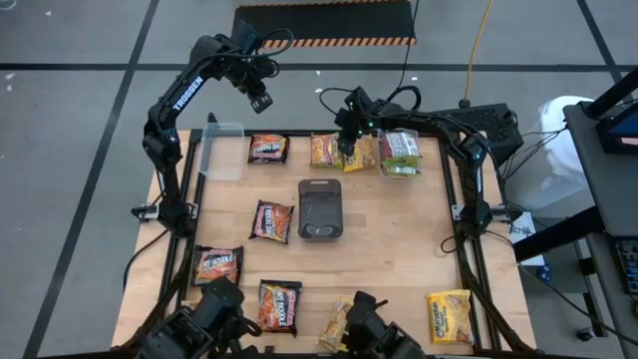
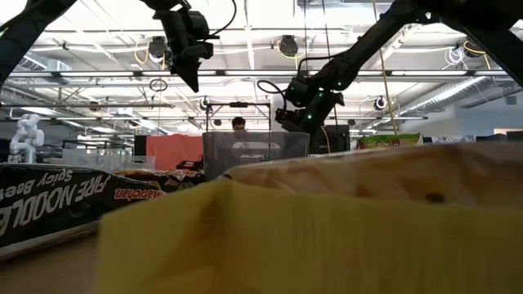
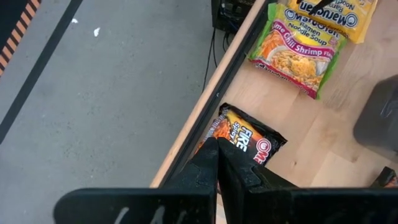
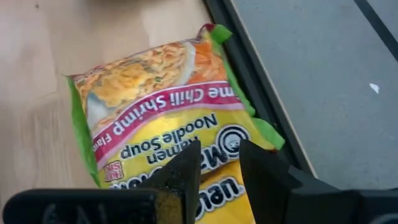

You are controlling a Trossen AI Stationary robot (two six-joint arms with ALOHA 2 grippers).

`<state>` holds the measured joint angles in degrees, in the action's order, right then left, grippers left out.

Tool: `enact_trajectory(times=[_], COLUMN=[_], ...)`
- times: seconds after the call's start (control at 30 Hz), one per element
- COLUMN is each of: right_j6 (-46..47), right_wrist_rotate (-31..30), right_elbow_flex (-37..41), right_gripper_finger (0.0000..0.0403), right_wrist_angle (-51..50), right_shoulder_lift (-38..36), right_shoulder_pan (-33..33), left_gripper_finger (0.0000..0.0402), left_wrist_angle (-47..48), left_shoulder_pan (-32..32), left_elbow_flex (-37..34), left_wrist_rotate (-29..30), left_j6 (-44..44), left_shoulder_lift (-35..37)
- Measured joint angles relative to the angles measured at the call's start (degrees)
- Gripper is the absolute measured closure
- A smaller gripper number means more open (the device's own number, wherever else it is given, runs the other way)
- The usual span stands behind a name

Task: Sort Maruchan noodles
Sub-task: Put the green noodle pack into the right transparent bin

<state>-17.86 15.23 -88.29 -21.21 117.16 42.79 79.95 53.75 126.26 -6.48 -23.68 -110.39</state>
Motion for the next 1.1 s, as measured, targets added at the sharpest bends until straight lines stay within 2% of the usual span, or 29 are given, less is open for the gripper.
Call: enact_trajectory(times=[0.23,0.4,0.87,1.0,1.1], right_j6=[0.67,4.08,4.87,3.8,1.45], right_wrist_rotate=[0.32,4.79,4.81,4.39,3.75], right_elbow_flex=[-0.02,-0.03,-0.04,-0.04,-0.04], right_gripper_finger=[0.0299,0.0299,0.0301,0.0318,0.0347], right_wrist_angle=[1.07,2.78,4.94,5.6,5.94], right_shoulder_lift=[0.97,2.95,5.7,5.73,5.77], right_shoulder_pan=[1.24,1.75,1.76,1.74,1.76], left_gripper_finger=[0.0396,0.0396,0.0396,0.0396,0.0396], left_wrist_angle=[0.01,-0.01,0.5,1.03,1.04], left_shoulder_pan=[-0.67,-1.23,-1.66,-1.72,-1.76], left_elbow_flex=[0.0,0.0,0.02,0.02,0.02], left_wrist_rotate=[-0.05,-0.2,-1.49,-1.51,-1.51], left_j6=[0.0,0.2,0.22,0.2,0.2], left_shoulder_lift=[0.0,-0.01,-0.02,-0.02,-0.02])
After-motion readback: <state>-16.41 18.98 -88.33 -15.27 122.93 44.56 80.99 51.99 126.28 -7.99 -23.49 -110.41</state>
